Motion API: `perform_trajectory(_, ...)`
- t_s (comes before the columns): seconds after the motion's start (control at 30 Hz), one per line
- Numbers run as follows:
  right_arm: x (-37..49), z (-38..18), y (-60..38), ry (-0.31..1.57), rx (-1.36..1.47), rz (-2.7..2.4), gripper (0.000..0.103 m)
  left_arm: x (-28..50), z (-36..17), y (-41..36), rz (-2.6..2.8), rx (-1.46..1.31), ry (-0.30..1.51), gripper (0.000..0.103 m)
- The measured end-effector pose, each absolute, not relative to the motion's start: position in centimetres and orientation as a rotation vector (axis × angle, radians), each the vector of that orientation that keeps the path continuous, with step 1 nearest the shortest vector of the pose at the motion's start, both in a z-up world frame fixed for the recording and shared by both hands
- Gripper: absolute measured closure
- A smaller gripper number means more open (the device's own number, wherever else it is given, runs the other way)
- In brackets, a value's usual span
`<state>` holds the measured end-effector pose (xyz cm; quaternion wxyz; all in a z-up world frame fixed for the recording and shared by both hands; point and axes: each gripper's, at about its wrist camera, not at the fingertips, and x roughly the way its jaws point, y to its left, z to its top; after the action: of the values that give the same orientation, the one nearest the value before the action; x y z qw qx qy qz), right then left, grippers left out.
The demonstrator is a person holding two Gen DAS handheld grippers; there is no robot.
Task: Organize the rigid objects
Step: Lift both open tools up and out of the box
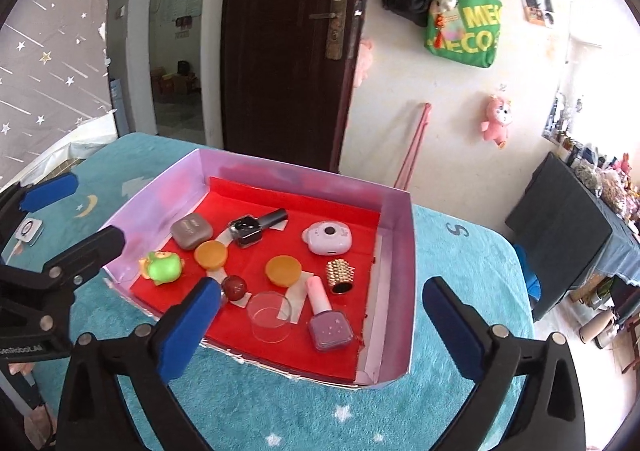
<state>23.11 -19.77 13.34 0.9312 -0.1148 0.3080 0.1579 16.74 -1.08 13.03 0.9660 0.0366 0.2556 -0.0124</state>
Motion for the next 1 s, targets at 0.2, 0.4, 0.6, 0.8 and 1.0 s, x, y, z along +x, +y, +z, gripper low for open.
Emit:
perform_trajectory(0.2,23.8,10.9,-20.6,0.6,-0.193,0.276,0.0,18.8,10.6,-0.9,-0.039,0.041,0.535,0.006)
perform_trajectory(0.4,25.2,9.3,-20.6,0.544,-0.182,0.247,0.0,20.9,8.5,-0.6,-0.036,0.013,0.566,0.006)
perform_trajectory(0.6,26.1,8.2,-20.9,0.532,-0.138,0.266,0.0,22.0,6.9,-0.2,-0.01,0.014,0.593,0.006)
perform_trajectory(0.8,26.3,7.4,-21.3,0.544,-0.109,0.259,0.0,22.4,6.6,0.3,-0.016,-0.021,0.612,0.006)
perform_trajectory(1.0,26.1,7.3,-21.3,0.535,-0.108,0.252,0.0,22.7,6.5,0.1,-0.001,-0.007,0.617,0.006)
